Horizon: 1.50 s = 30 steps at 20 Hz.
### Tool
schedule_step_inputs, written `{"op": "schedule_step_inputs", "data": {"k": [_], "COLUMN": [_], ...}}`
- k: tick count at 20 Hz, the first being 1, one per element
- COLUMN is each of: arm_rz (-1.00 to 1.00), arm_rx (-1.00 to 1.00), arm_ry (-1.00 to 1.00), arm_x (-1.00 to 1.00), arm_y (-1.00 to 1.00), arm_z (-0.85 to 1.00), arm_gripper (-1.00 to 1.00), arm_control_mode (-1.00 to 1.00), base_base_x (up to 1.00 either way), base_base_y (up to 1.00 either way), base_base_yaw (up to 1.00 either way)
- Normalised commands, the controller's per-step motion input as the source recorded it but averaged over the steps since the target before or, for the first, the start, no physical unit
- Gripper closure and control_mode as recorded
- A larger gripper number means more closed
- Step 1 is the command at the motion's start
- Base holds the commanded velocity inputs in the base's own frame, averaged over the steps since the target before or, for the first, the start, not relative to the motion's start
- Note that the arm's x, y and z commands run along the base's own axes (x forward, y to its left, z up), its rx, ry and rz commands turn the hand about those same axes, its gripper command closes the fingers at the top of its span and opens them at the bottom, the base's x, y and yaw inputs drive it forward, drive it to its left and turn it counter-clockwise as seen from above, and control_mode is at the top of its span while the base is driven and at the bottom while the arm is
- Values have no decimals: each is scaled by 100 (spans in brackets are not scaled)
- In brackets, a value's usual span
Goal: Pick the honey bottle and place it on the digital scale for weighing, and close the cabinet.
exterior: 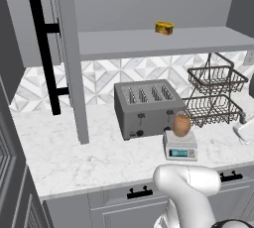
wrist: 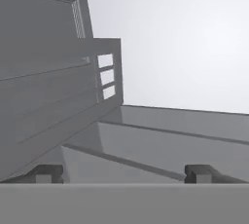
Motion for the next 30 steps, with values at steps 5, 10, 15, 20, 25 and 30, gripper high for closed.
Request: {"op": "schedule_step_inputs", "data": {"k": [5,10,15,20,25,30], "arm_rz": [0,0,-1,0,0,0], "arm_rx": [12,12,20,19,15,6], "arm_ry": [-14,6,9,13,5,0], "arm_x": [-84,-67,-33,-7,-4,0], "arm_y": [-83,-93,-100,-98,-71,-31], "arm_z": [47,21,7,3,56,68], "arm_gripper": [-100,-100,-100,-100,-100,-100], "arm_control_mode": [-100,-100,-100,-100,-100,-100], "base_base_x": [0,0,0,0,0,0], "base_base_y": [0,0,0,0,0,0], "base_base_yaw": [0,0,0,0,0,0]}}
